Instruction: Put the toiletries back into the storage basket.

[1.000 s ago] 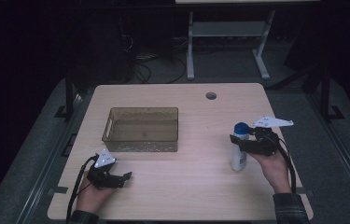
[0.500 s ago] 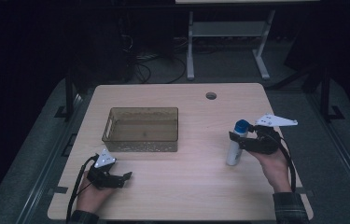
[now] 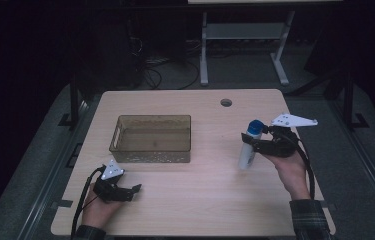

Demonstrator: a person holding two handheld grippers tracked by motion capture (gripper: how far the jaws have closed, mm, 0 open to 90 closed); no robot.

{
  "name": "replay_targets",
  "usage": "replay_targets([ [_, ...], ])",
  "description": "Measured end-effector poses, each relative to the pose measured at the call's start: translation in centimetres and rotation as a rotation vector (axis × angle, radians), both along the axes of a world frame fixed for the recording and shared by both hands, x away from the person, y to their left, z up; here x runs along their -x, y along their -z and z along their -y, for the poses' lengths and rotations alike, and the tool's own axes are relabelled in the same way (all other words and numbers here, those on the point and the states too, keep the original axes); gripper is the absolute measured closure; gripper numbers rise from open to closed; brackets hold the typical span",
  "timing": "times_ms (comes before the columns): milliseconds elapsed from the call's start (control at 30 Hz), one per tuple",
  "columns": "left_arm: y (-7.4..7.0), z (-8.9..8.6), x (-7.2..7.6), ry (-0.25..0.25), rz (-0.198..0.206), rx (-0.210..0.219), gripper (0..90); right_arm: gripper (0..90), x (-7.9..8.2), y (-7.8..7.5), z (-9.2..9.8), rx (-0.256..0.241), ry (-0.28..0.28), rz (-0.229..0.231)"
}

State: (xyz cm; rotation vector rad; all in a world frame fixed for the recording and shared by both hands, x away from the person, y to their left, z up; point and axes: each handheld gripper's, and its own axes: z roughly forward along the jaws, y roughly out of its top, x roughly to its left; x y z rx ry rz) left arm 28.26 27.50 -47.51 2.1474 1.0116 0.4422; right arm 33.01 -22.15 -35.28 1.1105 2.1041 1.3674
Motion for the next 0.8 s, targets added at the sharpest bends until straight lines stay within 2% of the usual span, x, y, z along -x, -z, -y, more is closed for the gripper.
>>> replay_targets([
  [800,0.0,0.0,0.0,0.000,0.000,-0.001,12.6,35.4,-2.3,-3.1,-2.9,0.002,-0.047,0.046],
])
